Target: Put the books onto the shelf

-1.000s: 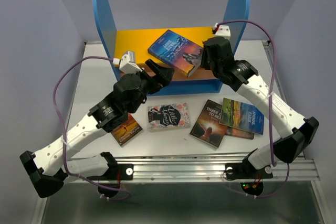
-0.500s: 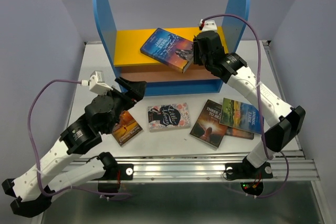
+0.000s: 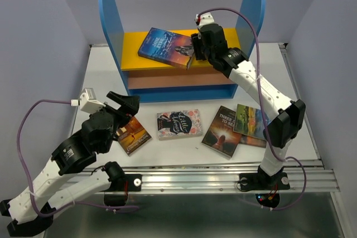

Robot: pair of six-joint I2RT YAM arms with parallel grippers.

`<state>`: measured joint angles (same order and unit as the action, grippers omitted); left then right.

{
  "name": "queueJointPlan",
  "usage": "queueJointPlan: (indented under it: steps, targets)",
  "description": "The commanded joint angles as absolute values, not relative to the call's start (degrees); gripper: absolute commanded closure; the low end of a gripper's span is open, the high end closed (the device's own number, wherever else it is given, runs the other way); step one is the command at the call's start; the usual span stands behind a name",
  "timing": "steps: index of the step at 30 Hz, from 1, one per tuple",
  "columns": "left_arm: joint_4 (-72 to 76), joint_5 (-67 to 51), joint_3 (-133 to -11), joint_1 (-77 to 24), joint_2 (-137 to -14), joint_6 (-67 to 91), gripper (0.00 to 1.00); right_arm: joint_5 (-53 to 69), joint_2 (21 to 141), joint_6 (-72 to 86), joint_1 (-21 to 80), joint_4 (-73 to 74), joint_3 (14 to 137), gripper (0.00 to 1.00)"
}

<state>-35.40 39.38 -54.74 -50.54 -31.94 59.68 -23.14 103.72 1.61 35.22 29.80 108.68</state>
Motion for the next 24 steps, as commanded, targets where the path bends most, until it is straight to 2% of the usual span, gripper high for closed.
queueJointPlan:
  steps: [1,6,24]
  targets:
    - [-37.35,42.98,-54.49,-50.71,-31.55,60.82,0.01,-21.45,106.78,-3.42,34.02,25.05,115.13,0.49]
    - [-38.84,43.68,-54.76,-50.71,-32.34,61.52,0.01,-17.85,111.52,-6.93,33.31,23.91,120.31,0.46]
    - [-44.91,48.51,-55.63,-50.71,-31.81,66.7,0.01,2.81,119.17,-13.36,33.31,17.14,126.99,0.43]
